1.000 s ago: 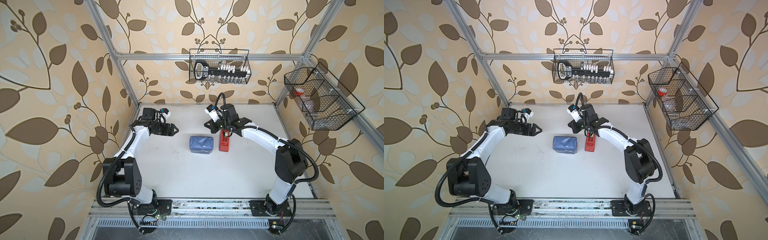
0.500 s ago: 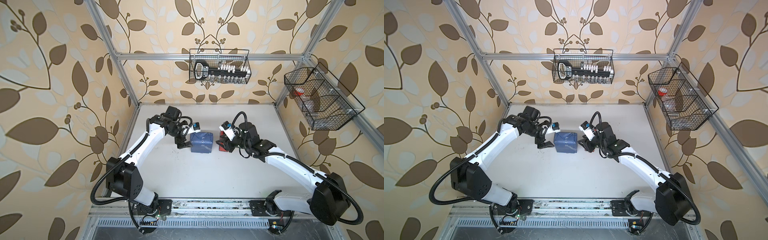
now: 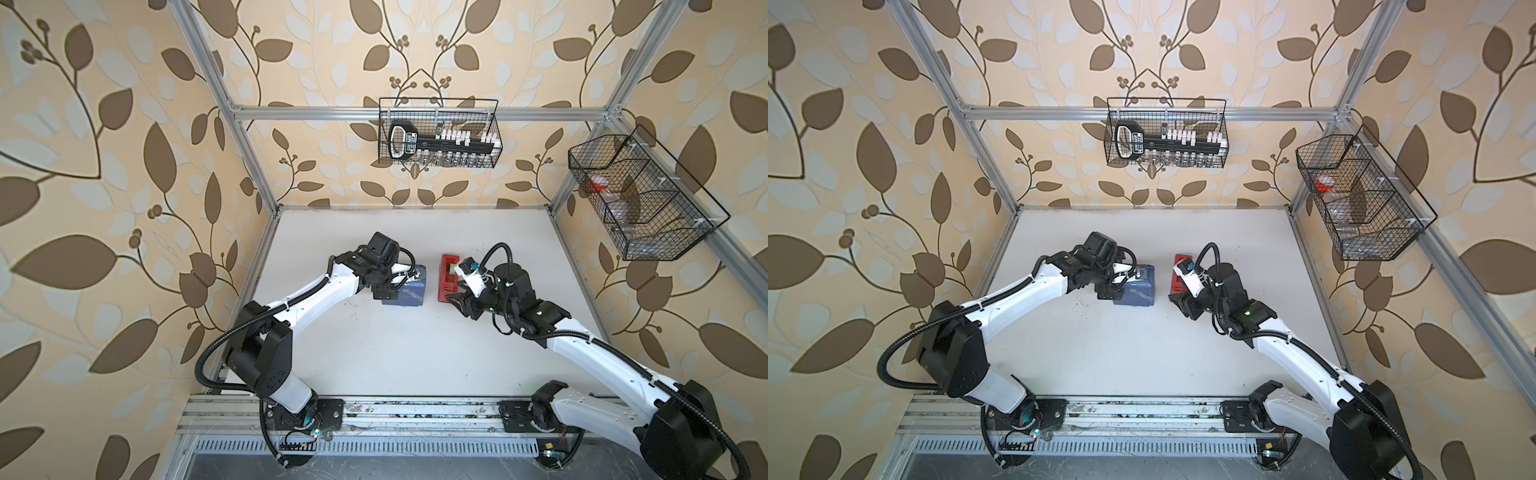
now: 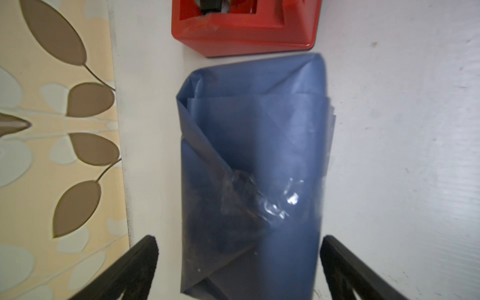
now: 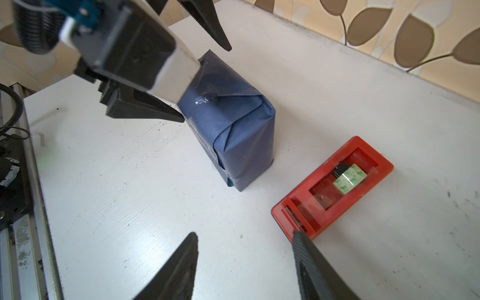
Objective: Wrap a gift box in wrapping paper
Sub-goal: Lay the gift box flat at the top-center of the table.
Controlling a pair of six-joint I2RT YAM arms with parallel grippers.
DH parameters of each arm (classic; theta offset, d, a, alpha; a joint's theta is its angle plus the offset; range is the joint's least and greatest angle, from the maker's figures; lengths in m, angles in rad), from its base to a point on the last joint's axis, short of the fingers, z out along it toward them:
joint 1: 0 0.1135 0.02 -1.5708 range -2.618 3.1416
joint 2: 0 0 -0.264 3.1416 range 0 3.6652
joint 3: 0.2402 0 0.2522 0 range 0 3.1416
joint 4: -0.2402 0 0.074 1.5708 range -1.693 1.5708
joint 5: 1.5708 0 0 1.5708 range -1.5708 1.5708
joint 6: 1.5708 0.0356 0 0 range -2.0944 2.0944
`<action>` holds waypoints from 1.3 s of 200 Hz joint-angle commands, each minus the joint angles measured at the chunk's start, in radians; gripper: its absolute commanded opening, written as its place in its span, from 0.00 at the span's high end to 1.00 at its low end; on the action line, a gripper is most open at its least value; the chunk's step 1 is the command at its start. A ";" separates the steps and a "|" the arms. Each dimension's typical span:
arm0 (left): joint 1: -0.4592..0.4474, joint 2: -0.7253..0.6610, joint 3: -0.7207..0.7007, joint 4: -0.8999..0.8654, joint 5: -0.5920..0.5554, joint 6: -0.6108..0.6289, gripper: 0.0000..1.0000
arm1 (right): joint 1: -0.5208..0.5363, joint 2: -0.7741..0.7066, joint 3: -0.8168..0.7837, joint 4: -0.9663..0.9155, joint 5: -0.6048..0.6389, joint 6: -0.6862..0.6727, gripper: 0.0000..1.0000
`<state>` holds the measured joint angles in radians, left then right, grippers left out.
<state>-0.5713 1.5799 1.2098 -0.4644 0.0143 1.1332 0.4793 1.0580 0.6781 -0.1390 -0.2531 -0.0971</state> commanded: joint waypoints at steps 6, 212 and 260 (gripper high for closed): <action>-0.013 0.039 0.081 0.075 -0.053 -0.032 0.01 | -0.016 -0.036 -0.029 -0.033 0.021 -0.007 0.40; 0.056 0.239 0.279 0.187 -0.079 -0.082 0.01 | -0.174 -0.086 -0.037 -0.059 -0.009 -0.024 0.38; 0.142 0.134 0.295 0.128 -0.117 -0.390 0.01 | -0.280 -0.070 -0.103 0.102 0.194 0.028 0.00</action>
<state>-0.4992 1.8343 1.4647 -0.3088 -0.0666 0.9646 0.2485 0.9791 0.6300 -0.1368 -0.1787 -0.0849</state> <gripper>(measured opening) 0.988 0.982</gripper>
